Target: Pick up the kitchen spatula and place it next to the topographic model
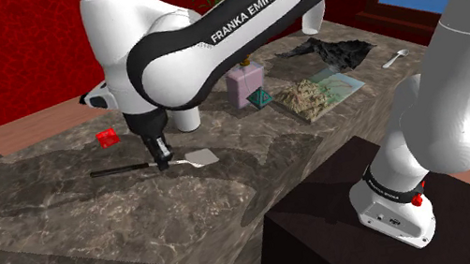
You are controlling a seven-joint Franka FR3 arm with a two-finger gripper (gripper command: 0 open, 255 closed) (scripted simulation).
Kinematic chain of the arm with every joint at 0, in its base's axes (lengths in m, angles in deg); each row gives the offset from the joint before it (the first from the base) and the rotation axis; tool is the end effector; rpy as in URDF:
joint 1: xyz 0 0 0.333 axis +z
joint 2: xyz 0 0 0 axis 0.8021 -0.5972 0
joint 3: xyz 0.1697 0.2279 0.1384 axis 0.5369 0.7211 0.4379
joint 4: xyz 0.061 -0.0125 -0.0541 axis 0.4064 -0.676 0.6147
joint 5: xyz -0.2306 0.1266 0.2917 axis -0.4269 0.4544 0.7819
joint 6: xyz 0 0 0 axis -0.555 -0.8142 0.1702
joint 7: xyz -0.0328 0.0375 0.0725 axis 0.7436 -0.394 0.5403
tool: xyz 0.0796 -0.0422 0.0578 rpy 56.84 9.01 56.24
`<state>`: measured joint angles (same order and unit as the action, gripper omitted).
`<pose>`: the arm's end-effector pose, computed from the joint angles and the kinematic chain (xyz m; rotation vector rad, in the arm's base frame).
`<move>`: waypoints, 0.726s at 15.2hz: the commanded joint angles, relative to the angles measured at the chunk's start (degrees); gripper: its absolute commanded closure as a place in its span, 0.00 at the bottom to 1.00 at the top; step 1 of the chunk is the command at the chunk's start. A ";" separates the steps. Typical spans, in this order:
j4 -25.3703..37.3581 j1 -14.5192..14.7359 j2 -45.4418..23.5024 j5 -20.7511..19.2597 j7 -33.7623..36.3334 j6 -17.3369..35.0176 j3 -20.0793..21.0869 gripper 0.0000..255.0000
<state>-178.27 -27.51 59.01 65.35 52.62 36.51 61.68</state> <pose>0.4147 0.4019 0.4237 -2.3676 -1.9969 -0.0786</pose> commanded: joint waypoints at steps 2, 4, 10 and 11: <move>1.12 -0.11 0.97 0.35 -0.25 -2.07 -0.02 1.00; 2.13 -0.14 1.45 0.51 -0.32 -3.54 -0.02 1.00; -1.67 -3.00 5.86 2.36 -6.40 -4.18 -2.50 1.00; -2.67 -3.65 6.73 2.68 -7.91 -4.10 -3.19 1.00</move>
<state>-179.64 -30.41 64.32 67.49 46.49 32.57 59.22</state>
